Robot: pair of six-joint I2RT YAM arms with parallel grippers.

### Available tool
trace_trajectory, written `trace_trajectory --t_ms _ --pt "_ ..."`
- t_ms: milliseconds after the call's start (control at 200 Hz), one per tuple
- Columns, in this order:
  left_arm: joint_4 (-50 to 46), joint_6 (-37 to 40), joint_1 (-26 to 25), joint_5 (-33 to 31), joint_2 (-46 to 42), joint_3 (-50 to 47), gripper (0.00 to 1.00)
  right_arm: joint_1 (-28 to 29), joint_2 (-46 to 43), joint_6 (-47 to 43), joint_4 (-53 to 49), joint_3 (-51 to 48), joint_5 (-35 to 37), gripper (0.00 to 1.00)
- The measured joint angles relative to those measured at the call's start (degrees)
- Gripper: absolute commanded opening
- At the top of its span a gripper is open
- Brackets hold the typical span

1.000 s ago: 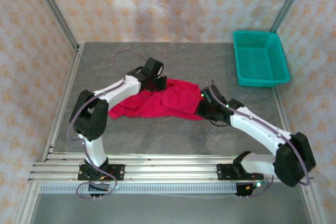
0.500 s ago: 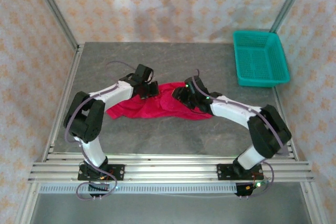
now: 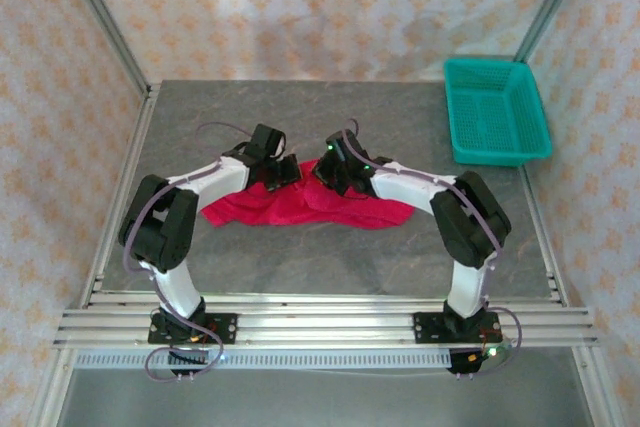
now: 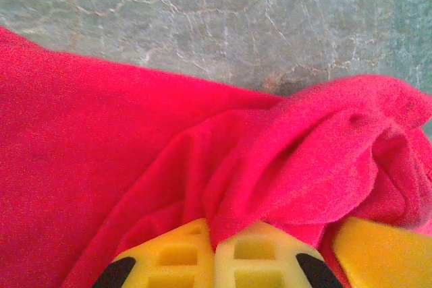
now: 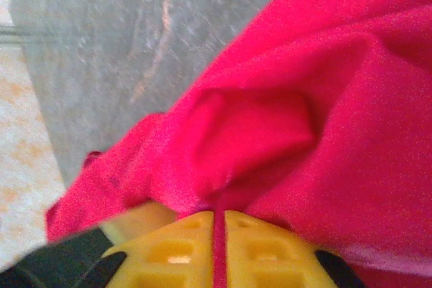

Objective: Fold the inside-out t-shirt

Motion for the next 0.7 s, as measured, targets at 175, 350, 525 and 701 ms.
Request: trace_trajectory --t_ms 175,350,525,701 --pt "-1.57 0.22 2.62 0.37 -1.05 2.84 0.0 -4.42 -5.42 -1.29 -3.78 -2.54 -1.81 0.0" --pt "-1.51 0.15 2.86 1.68 -1.84 4.04 0.0 -8.0 -13.49 -5.6 -8.72 -3.02 -1.92 0.03" --pt "-1.51 0.15 2.86 2.4 -1.84 4.02 0.0 -5.46 -13.75 -8.0 -11.52 -2.32 -1.92 0.64" --pt "-1.51 0.09 2.86 2.75 -1.84 4.0 0.0 -1.95 -9.79 -8.2 -11.72 -0.31 -1.97 0.66"
